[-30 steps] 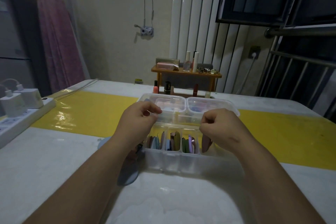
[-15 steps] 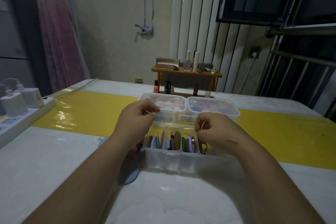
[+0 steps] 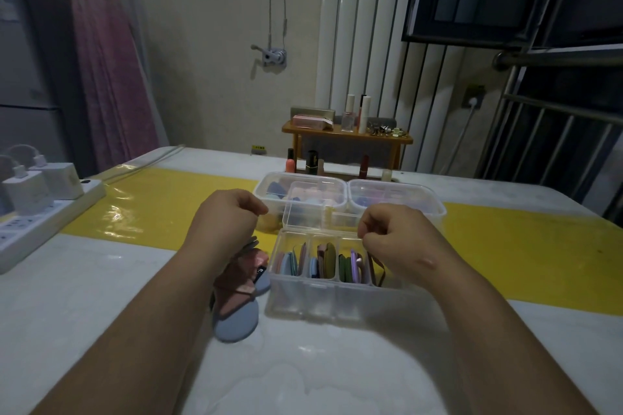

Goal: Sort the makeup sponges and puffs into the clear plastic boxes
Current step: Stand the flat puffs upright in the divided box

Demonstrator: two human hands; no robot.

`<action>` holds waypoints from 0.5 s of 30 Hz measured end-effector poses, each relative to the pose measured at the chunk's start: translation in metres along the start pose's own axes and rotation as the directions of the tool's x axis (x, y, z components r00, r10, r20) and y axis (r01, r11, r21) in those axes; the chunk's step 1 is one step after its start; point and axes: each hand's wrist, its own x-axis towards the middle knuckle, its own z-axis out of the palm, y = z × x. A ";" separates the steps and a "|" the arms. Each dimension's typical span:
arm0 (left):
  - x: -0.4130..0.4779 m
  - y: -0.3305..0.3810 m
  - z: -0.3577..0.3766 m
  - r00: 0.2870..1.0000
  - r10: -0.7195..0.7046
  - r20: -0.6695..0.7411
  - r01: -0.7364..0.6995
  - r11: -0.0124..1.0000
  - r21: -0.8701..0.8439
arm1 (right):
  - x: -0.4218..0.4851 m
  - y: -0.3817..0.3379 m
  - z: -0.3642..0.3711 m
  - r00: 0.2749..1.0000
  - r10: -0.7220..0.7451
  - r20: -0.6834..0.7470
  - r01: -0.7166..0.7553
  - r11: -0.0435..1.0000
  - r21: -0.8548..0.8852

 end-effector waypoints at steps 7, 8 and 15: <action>-0.001 -0.005 -0.005 0.998 -0.009 0.062 -0.014 0.927 0.376 | -0.001 -0.001 0.003 0.998 -0.040 -0.047 0.042 0.998 0.039; -0.001 -0.004 -0.005 0.997 -0.022 0.077 -0.011 0.915 0.404 | -0.001 -0.001 0.003 0.998 -0.041 -0.046 0.043 0.998 0.042; -0.002 -0.004 -0.008 1.000 0.012 0.016 -0.018 0.870 0.492 | -0.001 -0.001 0.004 0.998 -0.039 -0.039 0.040 0.998 0.040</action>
